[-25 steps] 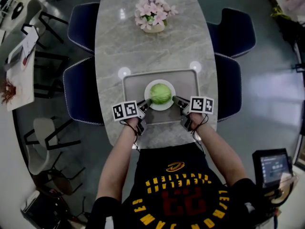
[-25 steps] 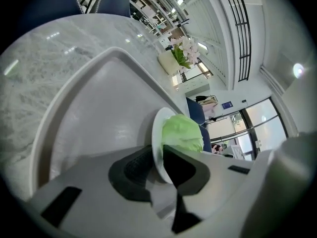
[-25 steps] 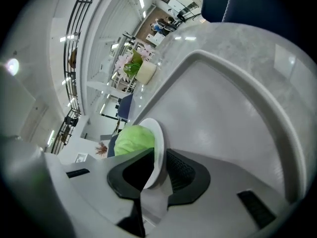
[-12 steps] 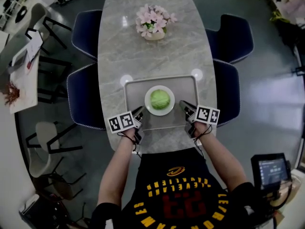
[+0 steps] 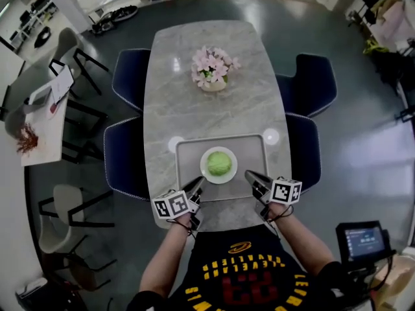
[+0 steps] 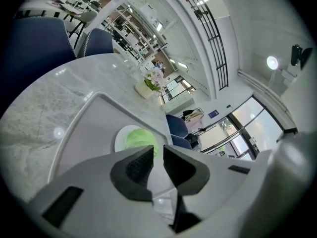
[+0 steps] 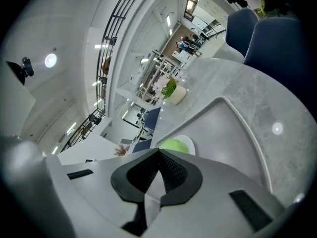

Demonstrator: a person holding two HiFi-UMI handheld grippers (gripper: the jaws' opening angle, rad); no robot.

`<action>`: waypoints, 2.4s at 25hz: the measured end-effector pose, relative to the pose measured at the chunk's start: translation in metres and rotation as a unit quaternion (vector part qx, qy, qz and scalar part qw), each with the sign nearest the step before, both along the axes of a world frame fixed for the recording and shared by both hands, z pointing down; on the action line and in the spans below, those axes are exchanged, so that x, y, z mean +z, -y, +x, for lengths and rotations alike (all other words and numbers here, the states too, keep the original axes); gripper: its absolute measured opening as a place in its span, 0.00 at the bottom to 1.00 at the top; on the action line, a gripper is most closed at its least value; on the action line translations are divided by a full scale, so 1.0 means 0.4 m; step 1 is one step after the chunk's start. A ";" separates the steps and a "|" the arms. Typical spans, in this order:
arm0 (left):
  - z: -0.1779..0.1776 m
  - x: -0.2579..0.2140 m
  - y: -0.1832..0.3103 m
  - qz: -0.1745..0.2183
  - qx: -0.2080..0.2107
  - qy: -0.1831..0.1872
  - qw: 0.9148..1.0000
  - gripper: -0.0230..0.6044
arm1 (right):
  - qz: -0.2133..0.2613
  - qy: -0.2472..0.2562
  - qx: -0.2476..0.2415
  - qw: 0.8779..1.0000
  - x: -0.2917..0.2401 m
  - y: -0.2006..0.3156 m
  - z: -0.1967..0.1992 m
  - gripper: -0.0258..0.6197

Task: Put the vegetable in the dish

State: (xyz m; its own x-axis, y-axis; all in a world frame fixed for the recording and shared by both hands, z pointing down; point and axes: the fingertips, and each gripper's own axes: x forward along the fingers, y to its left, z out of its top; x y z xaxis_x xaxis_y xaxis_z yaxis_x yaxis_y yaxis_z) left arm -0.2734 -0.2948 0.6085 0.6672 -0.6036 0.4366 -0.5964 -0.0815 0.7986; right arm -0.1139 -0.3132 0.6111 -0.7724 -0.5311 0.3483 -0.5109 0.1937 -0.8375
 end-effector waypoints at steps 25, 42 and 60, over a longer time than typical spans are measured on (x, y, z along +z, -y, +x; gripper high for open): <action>0.153 -0.394 -0.074 0.159 0.040 -0.076 0.984 0.04 | 0.161 0.059 -0.049 0.984 -0.407 -0.075 -0.079 0.05; 0.160 -0.595 -0.122 0.240 0.050 -0.057 0.968 0.04 | 0.247 0.041 -0.043 0.967 -0.592 -0.128 -0.095 0.05; 0.198 -0.583 -0.135 0.238 0.078 -0.035 0.968 0.04 | 0.280 0.017 -0.054 0.958 -0.622 -0.156 -0.112 0.05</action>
